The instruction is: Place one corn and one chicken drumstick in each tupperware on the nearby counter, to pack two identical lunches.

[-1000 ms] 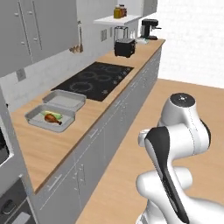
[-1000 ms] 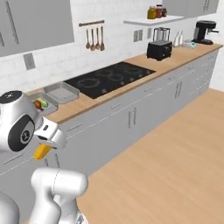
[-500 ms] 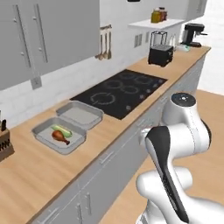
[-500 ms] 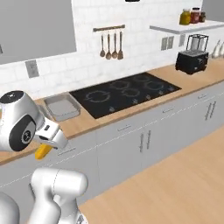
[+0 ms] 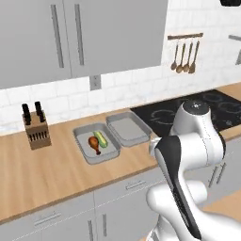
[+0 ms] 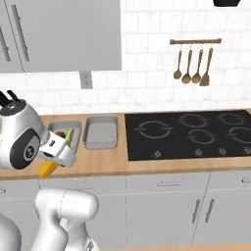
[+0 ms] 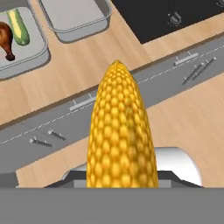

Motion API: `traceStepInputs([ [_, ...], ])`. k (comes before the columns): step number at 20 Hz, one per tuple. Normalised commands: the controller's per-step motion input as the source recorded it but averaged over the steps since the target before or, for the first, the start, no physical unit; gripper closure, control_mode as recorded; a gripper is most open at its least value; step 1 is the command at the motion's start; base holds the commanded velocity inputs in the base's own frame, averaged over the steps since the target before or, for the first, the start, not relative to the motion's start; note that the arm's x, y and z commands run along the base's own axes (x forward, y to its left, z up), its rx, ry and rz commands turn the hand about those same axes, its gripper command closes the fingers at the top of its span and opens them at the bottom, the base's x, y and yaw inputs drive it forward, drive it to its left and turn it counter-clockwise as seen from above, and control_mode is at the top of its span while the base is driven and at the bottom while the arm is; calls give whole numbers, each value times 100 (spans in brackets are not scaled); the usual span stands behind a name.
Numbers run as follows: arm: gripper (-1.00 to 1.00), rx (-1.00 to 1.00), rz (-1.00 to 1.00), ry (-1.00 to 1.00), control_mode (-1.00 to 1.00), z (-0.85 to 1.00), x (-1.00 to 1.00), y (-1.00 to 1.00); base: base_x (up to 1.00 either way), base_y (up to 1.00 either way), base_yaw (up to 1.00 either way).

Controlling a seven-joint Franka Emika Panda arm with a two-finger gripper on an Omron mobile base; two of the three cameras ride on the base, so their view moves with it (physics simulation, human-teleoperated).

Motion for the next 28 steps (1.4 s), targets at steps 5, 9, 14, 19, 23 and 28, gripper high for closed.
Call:
traceStepInputs([
  [5, 100, 0, 0, 0, 100, 0, 0, 0, 52, -97, 58],
  [9, 100, 0, 0, 0, 100, 0, 0, 0, 53, -20, 24],
  [14, 100, 0, 0, 0, 100, 0, 0, 0, 20, 58, 0],
  [19, 100, 0, 0, 0, 100, 0, 0, 0, 13, 32, -9],
  [23, 100, 0, 0, 0, 100, 0, 0, 0, 36, 1, -4],
  [28, 100, 0, 0, 0, 100, 0, 0, 0, 14, 7, -2],
])
